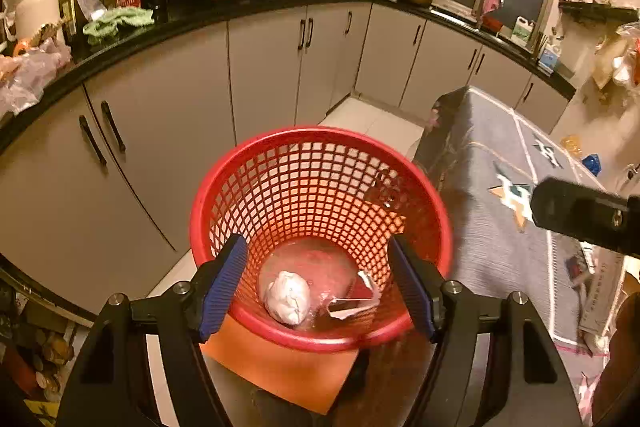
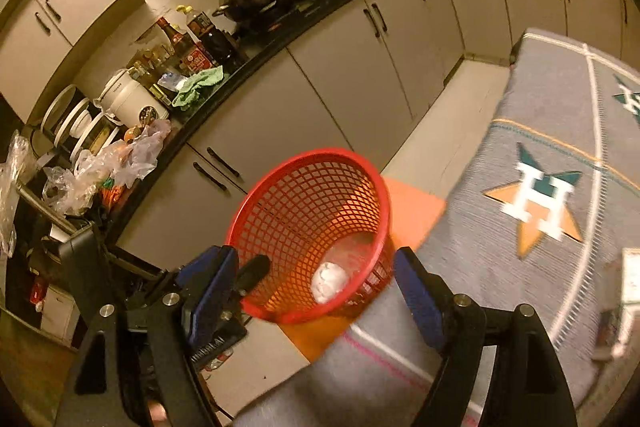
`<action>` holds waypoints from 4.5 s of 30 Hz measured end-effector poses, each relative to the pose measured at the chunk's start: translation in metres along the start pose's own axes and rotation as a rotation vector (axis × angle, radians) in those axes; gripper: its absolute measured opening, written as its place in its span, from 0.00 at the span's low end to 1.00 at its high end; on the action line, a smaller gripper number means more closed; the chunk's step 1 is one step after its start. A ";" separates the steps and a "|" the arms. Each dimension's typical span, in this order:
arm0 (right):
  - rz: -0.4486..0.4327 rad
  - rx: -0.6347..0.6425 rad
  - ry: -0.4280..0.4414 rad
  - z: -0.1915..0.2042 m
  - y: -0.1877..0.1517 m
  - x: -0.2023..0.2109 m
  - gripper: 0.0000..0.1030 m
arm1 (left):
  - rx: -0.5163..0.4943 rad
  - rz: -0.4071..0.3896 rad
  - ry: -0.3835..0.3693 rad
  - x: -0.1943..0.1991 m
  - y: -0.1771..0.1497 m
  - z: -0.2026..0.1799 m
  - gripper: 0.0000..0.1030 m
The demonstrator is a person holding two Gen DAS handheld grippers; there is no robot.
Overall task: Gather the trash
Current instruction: 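Return both tools to the trash pile on the table, then grasp the white barcode box with the left tool while the right tool grasps the orange carton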
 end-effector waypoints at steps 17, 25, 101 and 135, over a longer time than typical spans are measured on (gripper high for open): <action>-0.188 -0.082 0.026 -0.045 -0.093 0.130 0.81 | -0.152 -0.012 -0.098 0.056 -0.053 -0.096 0.72; -0.308 -0.246 0.033 -0.109 -0.134 0.201 0.79 | -0.289 0.012 -0.154 0.061 -0.074 -0.173 0.72; -0.215 -0.436 -0.166 -0.193 -0.100 0.160 0.04 | -0.444 0.124 -0.296 -0.015 -0.073 -0.269 0.14; 0.015 -0.311 -0.208 -0.217 -0.025 0.120 0.29 | -0.413 0.151 -0.339 -0.026 -0.066 -0.262 0.14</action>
Point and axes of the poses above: each gripper's, at about its wrist camera, not at the fingertips, and x roughly against the way its jaws point, z to its left, y to its top, the point moved 3 cm from there along -x, roughly the way its jaws point, and after that the axes turned 8 degrees about z, right-handed, at the moved point
